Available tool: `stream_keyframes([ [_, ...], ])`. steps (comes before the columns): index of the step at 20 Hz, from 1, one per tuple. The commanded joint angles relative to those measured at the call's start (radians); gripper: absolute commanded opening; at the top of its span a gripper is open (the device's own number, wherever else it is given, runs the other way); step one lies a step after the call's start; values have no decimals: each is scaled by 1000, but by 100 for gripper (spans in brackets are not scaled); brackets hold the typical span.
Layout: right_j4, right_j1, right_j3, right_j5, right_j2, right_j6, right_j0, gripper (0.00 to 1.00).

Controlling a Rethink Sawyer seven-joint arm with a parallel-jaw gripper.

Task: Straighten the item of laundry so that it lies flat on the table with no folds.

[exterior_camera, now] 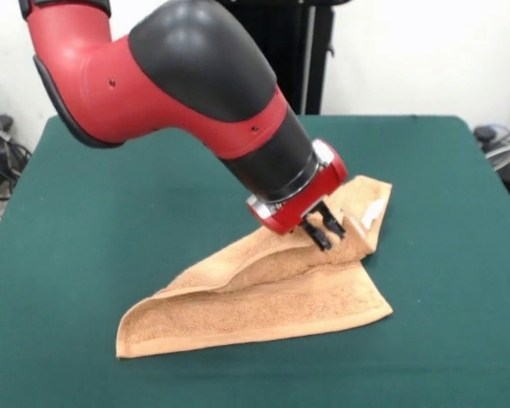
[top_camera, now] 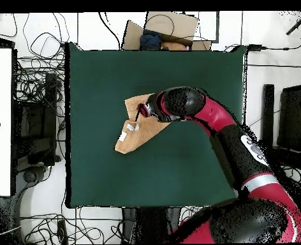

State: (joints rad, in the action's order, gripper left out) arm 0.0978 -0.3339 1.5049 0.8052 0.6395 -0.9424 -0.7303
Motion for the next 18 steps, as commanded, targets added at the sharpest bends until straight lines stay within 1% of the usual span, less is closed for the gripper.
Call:
stream_keyframes([
  [1, 2, -16, 132, 92, 126, 79, -63, 0],
  [8, 31, 19, 135, 106, 161, 122, -116, 0],
  [12, 33, 24, 130, 127, 178, 127, -130, 0],
  [18, 40, 24, 149, 170, 203, 144, -174, 0],
])
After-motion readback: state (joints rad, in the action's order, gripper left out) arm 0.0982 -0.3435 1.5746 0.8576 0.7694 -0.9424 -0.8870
